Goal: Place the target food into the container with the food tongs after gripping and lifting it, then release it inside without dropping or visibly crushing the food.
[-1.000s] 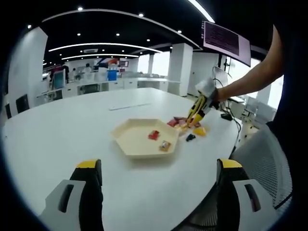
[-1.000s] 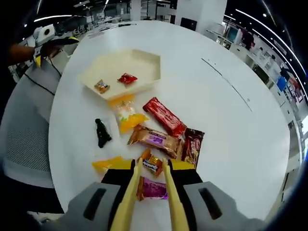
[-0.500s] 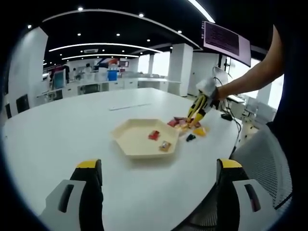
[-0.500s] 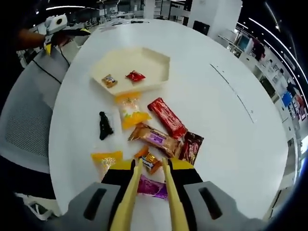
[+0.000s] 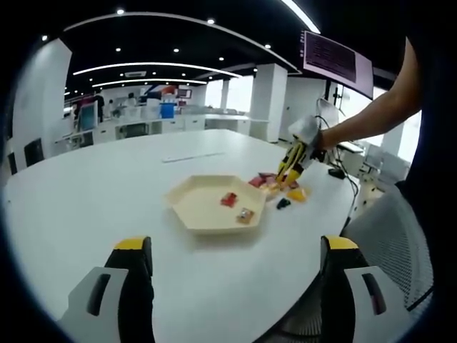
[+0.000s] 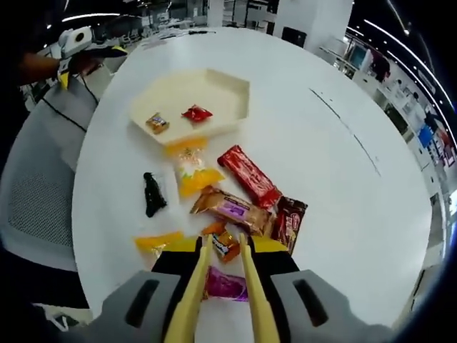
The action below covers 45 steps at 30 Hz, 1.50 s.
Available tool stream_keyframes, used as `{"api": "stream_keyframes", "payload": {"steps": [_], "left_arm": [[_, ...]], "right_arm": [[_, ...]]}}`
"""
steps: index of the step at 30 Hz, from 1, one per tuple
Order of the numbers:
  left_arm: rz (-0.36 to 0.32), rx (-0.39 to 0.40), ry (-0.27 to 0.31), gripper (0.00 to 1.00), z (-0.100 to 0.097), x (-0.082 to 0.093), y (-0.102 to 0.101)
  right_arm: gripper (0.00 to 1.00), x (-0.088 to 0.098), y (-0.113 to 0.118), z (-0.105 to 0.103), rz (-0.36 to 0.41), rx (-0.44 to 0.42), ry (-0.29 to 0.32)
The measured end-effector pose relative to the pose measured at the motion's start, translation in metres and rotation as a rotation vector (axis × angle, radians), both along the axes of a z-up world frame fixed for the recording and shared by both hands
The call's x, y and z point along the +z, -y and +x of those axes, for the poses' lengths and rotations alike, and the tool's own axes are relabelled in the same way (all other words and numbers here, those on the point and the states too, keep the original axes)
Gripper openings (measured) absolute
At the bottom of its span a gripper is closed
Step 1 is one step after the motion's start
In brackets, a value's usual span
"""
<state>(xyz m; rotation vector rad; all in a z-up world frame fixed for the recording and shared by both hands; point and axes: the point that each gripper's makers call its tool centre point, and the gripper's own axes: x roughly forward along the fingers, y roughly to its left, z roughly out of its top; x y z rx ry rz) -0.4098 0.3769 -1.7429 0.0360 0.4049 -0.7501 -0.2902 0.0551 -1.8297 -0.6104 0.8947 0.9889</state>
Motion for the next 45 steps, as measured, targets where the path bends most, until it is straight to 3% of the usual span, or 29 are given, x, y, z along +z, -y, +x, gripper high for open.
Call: {"api": "stream_keyframes", "payload": {"steps": [7,10,13,16,26,29,31,42,45], "left_arm": [[0.004,0.001,0.000,0.94,0.000,0.000,0.000],[0.005,0.000,0.000,0.94,0.000,0.000,0.000],[0.007,-0.001,-0.001,0.94,0.000,-0.001,0.000],[0.006,-0.002,-0.002,0.94,0.000,-0.001,0.000],[0.006,-0.001,-0.005,0.94,-0.001,-0.001,0.000],[0.004,0.001,-0.006,0.94,-0.001,-0.001,-0.001],[0.005,0.000,-0.007,0.94,0.000,-0.002,-0.001],[0.004,-0.005,-0.012,0.94,-0.001,-0.002,0.000],[0.003,-0.004,-0.011,0.94,-0.001,-0.002,0.000]], "right_arm": [[0.25,0.003,0.000,-0.004,0.018,-0.015,-0.005],[0.26,0.006,-0.001,-0.004,0.010,0.039,0.023],[0.26,0.010,-0.006,-0.007,-0.001,0.148,0.051],[0.26,0.007,-0.006,-0.011,-0.029,0.232,0.043],[0.25,-0.004,-0.009,-0.011,-0.080,0.304,0.050],[0.25,-0.010,-0.006,-0.011,-0.102,0.305,0.045],[0.25,-0.007,-0.004,-0.010,-0.076,0.220,0.009],[0.22,-0.009,-0.006,-0.011,-0.080,0.206,0.003],[0.20,-0.008,-0.010,-0.014,-0.081,0.163,0.003]]}}
